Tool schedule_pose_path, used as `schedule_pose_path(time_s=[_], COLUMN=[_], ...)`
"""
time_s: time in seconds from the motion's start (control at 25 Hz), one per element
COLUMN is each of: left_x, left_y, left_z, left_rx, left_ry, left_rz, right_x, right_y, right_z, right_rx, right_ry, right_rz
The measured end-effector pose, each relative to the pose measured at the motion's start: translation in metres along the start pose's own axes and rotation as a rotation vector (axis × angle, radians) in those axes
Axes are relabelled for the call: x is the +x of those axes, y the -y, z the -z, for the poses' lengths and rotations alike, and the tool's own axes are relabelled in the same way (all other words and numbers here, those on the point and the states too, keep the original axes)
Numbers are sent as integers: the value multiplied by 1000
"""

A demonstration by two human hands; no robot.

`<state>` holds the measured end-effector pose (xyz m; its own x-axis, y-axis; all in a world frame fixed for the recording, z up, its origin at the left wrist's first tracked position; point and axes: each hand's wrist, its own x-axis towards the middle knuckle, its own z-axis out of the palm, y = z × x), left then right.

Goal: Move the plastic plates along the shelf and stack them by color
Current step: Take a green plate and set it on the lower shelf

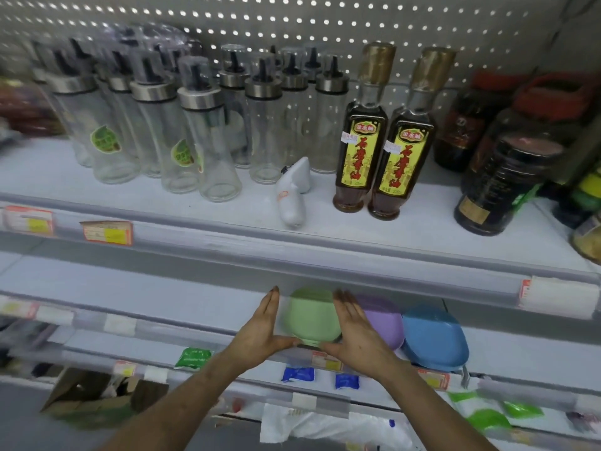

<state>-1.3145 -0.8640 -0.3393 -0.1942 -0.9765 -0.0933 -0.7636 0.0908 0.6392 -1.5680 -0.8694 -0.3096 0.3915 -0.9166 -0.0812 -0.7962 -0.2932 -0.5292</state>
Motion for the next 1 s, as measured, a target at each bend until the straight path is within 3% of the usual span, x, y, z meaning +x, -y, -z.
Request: schedule_pose_path(time_s=[0.2,0.32,0.4,0.8,1.0], left_x=[-59,-137,-173,-466,-660], left_y=[21,47,56,132,141], left_z=[43,70,81,182,241], left_rx=[-17,2,5,149,260], left_ry=[-267,-486,-532,-951,-1140], left_rz=[219,425,479,935,1150], right_x=[45,72,79,19,-56], right_y=[54,117,147,464,648], right_z=[-4,-41,-54,-193,-264], right_rx=[6,-30,-28,5,64], right_ry=[91,240,280,500,576], right_rz=[227,438,500,1039,1378])
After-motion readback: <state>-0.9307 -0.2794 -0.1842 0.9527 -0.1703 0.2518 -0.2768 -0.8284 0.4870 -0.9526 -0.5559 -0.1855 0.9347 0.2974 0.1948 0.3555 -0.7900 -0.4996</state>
